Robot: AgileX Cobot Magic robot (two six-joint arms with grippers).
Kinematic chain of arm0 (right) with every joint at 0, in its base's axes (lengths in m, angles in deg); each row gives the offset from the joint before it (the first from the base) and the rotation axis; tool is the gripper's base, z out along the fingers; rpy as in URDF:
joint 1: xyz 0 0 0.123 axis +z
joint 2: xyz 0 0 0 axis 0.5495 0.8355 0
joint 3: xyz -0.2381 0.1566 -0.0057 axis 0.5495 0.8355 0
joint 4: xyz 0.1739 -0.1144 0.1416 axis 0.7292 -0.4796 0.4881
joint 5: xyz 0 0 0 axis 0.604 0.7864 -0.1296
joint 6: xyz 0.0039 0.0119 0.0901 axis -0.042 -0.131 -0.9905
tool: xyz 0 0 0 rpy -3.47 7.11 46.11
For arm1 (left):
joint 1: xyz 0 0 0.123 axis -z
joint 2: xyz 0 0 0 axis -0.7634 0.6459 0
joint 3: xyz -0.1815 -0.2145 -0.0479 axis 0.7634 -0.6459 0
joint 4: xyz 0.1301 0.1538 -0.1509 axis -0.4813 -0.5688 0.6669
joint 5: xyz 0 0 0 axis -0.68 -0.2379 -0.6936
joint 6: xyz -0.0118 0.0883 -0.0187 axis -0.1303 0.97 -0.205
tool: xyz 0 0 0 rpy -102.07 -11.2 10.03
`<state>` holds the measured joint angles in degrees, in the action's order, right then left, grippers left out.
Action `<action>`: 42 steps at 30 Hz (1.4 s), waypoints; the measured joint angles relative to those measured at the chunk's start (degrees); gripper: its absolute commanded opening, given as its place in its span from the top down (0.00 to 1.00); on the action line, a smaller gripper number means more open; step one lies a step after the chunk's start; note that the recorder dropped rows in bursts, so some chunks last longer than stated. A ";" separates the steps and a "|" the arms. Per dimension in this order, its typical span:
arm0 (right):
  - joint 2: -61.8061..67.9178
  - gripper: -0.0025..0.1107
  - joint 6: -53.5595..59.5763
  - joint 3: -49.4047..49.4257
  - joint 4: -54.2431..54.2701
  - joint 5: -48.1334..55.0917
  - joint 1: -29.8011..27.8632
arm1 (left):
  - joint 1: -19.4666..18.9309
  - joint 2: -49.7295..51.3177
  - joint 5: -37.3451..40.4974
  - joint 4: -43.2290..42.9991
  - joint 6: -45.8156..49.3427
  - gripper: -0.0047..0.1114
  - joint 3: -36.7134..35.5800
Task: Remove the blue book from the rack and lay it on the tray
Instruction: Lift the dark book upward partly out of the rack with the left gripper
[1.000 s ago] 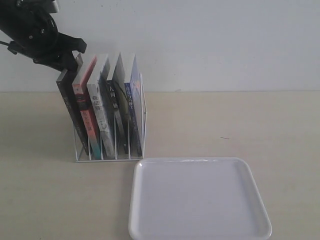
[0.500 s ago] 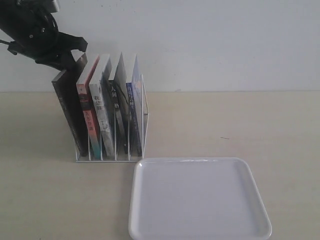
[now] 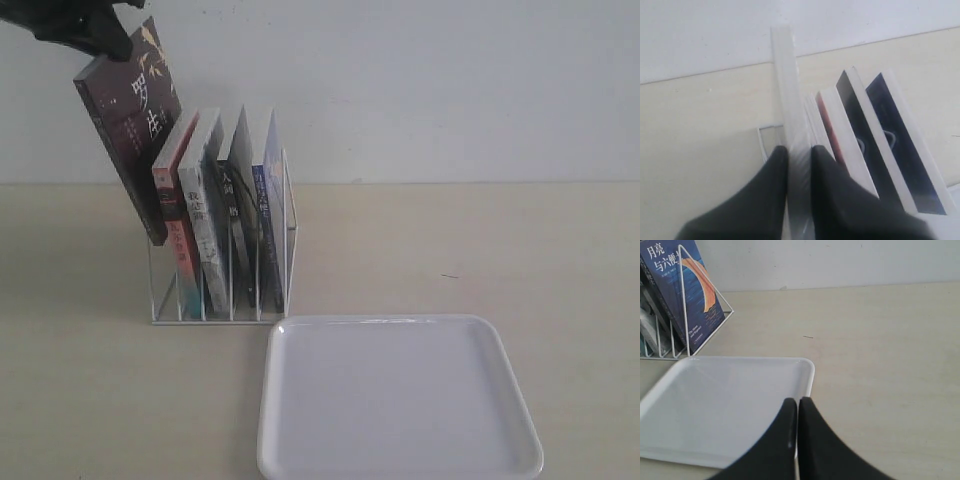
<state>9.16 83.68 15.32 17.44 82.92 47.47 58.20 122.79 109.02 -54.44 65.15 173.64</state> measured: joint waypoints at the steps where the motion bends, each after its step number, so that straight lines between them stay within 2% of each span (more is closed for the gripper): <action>1: 0.00 0.98 0.00 0.00 0.00 0.00 0.00 | 0.00 0.00 0.87 0.00 -0.21 0.92 0.68; 22: 0.00 0.98 0.00 0.00 -0.02 0.00 0.00 | 0.00 -2.92 8.59 0.00 -1.15 0.92 10.77; 42: 0.00 0.98 0.00 0.00 -0.02 0.00 0.00 | 0.00 -5.44 9.61 0.22 -1.24 0.92 11.16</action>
<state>9.16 83.68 15.32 17.42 82.92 47.47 58.20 117.36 118.63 -54.23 63.91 184.79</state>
